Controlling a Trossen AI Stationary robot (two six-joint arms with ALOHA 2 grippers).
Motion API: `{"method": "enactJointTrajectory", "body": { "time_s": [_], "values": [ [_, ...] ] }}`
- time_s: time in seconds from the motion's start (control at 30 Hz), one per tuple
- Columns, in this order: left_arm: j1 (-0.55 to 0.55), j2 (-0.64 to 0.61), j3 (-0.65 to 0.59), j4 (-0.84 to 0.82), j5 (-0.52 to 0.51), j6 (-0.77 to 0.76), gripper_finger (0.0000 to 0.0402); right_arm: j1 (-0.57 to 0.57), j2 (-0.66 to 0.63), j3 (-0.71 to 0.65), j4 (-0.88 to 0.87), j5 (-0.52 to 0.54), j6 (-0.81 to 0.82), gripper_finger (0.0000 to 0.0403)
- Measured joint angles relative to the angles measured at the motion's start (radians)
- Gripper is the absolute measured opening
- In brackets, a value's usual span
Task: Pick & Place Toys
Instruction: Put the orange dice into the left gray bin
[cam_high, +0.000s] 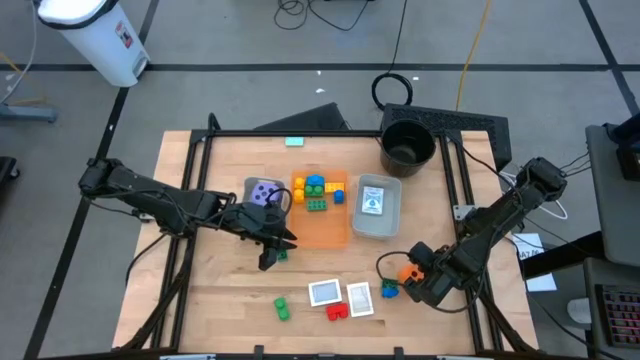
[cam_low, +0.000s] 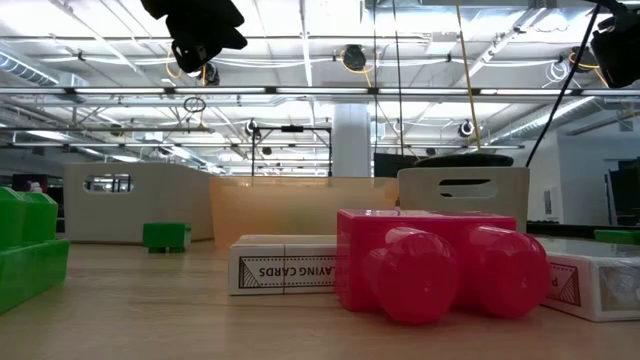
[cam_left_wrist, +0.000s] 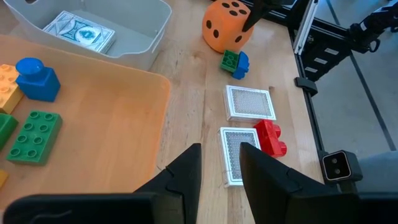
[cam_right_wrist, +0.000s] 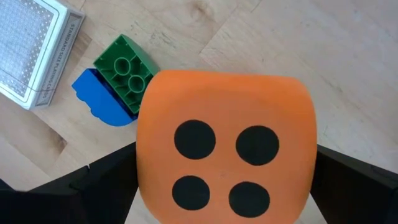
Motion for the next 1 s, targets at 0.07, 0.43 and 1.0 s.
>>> {"method": "enactJointTrajectory", "body": {
  "time_s": [0.07, 0.43, 1.0],
  "values": [
    [0.000, 0.000, 0.000, 0.000, 0.000, 0.000, 0.0113, 0.000, 0.000, 0.000, 0.001, 0.000, 0.000, 0.0396],
    [0.000, 0.000, 0.000, 0.000, 0.000, 0.000, 0.0113, -0.001, -0.002, -0.001, 0.049, -0.003, 0.000, 0.0392],
    [0.013, 0.000, 0.000, 0.002, 0.003, 0.020, 0.0113, -0.016, -0.132, -0.002, 0.060, 0.009, 0.014, 0.0344]
  ]
}}
